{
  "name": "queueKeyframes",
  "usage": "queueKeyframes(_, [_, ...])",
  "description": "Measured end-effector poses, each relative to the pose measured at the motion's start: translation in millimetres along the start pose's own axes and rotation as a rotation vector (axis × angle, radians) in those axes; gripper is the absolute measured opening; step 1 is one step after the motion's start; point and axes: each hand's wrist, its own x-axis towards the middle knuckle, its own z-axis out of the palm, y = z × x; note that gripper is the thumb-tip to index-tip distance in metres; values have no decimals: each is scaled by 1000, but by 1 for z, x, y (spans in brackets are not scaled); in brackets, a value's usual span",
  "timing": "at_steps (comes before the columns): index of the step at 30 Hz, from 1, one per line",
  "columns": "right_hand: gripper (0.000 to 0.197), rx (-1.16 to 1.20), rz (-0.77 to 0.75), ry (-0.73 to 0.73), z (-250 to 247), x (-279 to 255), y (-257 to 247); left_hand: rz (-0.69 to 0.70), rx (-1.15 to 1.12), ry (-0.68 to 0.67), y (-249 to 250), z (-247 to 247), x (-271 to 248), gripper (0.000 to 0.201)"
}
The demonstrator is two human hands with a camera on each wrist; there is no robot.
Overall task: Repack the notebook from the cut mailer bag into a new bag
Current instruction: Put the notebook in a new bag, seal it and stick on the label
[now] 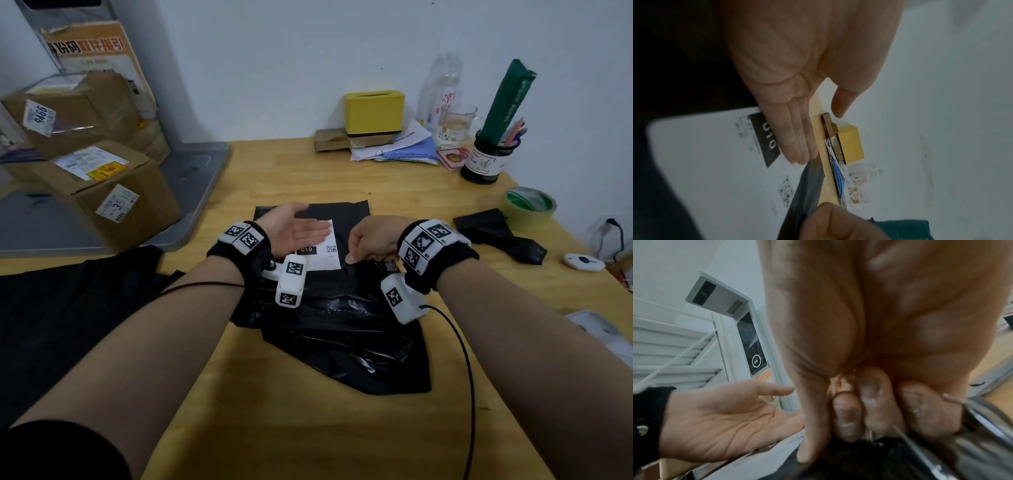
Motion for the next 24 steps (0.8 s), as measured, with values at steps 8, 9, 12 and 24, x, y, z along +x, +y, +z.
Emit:
queueKeyframes(8, [18,21,6,22,2,-3,0,-86,170,-71,-13,-11,-18,47])
queueKeyframes(9, [18,21,6,29,3,-4,-1,-88,183,-74,-15,-12,-22,45])
queueKeyframes(12, [18,8,3,54,6,-6,-3,-89,200,-78,-24,-16,-29,41])
queueKeyframes(24, [10,44,-30,253,33,-50,-8,-38,352,-16,-56,-15,-64,32])
